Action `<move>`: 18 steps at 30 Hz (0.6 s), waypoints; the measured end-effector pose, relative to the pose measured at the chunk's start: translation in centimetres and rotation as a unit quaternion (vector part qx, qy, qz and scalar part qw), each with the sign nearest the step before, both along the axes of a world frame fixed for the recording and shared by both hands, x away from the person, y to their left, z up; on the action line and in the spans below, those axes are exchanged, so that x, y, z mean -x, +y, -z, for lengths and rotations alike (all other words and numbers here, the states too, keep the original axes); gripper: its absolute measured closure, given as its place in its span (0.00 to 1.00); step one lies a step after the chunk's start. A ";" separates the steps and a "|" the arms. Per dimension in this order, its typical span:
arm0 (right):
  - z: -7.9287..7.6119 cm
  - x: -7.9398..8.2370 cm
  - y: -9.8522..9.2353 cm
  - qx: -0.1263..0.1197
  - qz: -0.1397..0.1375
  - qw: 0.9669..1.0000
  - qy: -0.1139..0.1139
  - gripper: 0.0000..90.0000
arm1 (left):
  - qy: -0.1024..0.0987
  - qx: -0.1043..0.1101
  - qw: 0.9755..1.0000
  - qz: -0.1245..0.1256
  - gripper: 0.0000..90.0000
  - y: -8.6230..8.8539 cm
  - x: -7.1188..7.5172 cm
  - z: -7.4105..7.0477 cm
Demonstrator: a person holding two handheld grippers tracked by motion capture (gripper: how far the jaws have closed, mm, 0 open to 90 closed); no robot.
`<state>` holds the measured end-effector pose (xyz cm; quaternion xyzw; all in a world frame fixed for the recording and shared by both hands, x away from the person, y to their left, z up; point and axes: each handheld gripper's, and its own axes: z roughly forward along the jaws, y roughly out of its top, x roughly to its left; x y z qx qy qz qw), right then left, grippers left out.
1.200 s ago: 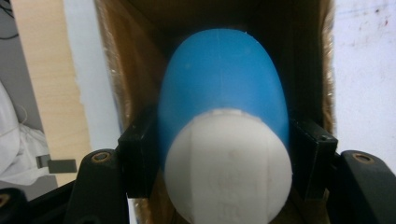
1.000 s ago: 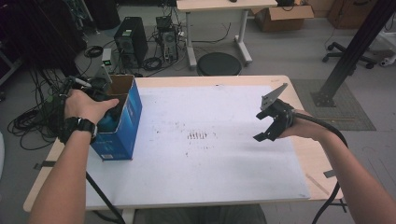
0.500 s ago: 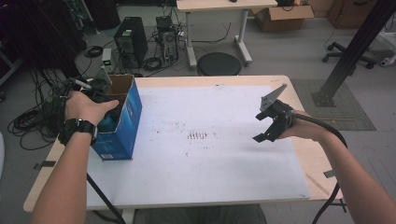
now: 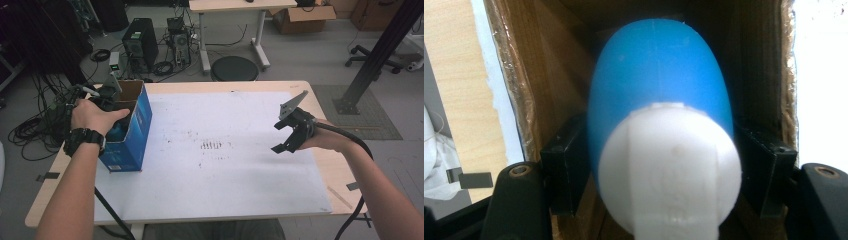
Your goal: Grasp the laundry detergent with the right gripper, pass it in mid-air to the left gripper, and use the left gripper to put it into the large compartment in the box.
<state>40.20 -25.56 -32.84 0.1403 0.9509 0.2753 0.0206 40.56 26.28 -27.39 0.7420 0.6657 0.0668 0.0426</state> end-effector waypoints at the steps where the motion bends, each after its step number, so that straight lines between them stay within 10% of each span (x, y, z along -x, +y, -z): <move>1: 0.0 0.0 0.0 0.001 0.000 1.000 0.000 0.08 | -0.001 0.000 1.000 -0.001 0.36 0.0 0.0 -0.1; 18: -0.5 0.2 0.0 -0.002 -0.003 1.000 0.000 0.08 | -0.041 -0.008 0.999 0.024 0.25 -1.1 0.8 -5.5</move>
